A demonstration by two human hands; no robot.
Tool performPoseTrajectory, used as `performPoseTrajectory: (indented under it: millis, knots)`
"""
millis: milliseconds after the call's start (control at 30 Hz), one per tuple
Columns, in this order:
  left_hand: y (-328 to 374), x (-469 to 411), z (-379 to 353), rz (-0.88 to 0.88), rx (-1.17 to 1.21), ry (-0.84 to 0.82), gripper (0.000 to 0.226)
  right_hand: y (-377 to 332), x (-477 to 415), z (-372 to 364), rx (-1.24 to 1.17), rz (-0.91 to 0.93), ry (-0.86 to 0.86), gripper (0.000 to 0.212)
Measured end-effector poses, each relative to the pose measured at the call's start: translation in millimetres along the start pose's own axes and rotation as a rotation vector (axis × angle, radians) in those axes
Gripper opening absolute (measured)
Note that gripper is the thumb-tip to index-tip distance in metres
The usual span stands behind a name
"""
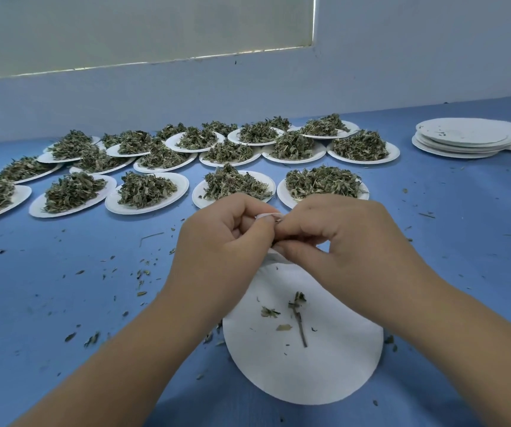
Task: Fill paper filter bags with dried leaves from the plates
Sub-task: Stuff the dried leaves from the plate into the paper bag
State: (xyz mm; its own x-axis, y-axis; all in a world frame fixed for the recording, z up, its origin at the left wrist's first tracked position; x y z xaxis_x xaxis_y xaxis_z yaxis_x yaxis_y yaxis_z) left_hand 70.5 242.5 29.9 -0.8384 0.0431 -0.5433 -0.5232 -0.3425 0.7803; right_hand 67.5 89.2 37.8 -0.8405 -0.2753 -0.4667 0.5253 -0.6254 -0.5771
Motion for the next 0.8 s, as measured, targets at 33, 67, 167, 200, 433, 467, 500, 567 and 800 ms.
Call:
performPoseTrajectory:
  millis: [33,67,167,200,433,467,500,567,800]
  knots:
    - [-0.5,-0.5,0.6,0.002,0.003,0.003,0.022,1.1,0.1,1.0,-0.026,-0.022,-0.016,0.017]
    - [-0.7,-1.0,1.2,0.004,0.009,0.006,0.02,2.4,-0.2,1.9,-0.048,-0.041,-0.011,0.022]
    - [-0.7,-1.8,2.0,0.003,0.022,0.012,0.018,3.7,-1.6,2.4,-0.049,-0.067,0.058,0.027]
    - [-0.3,-1.5,1.7,0.001,0.019,0.008,0.019,3.3,-1.5,1.7,-0.052,-0.073,0.072,0.025]
    - [-0.1,0.3,1.2,0.002,0.029,-0.018,0.02,1.1,1.9,-0.2,-0.013,0.011,0.1,0.01]
    - [-0.1,0.0,1.7,0.002,0.038,-0.019,0.02,1.5,1.6,-0.9,0.011,0.039,0.096,0.009]
    - [-0.4,-0.3,2.6,0.004,0.051,-0.018,0.02,2.4,1.5,-1.9,0.03,0.058,0.094,0.01]
    - [-1.4,-0.9,4.4,0.014,0.079,-0.016,0.021,3.8,1.2,-3.5,0.049,0.067,0.092,0.012]
    - [-2.1,-0.8,8.5,0.052,0.132,-0.034,0.011,6.9,-4.3,-12.6,-0.16,-0.234,0.173,0.035]
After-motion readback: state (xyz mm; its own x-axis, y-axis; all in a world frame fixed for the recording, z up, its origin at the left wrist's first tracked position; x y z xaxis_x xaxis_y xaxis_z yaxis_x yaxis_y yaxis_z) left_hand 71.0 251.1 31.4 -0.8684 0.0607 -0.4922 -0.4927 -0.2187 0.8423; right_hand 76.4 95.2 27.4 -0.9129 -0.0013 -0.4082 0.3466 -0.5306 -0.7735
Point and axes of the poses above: each hand's wrist, its own x-axis away from the middle knuckle, its own z-axis out of the back of the hand, y = z × x, the point moved 1 cm from there along -x, towards the middle knuckle, and after that the axes turned 8 degrees about -z, right-handed, at the moved point
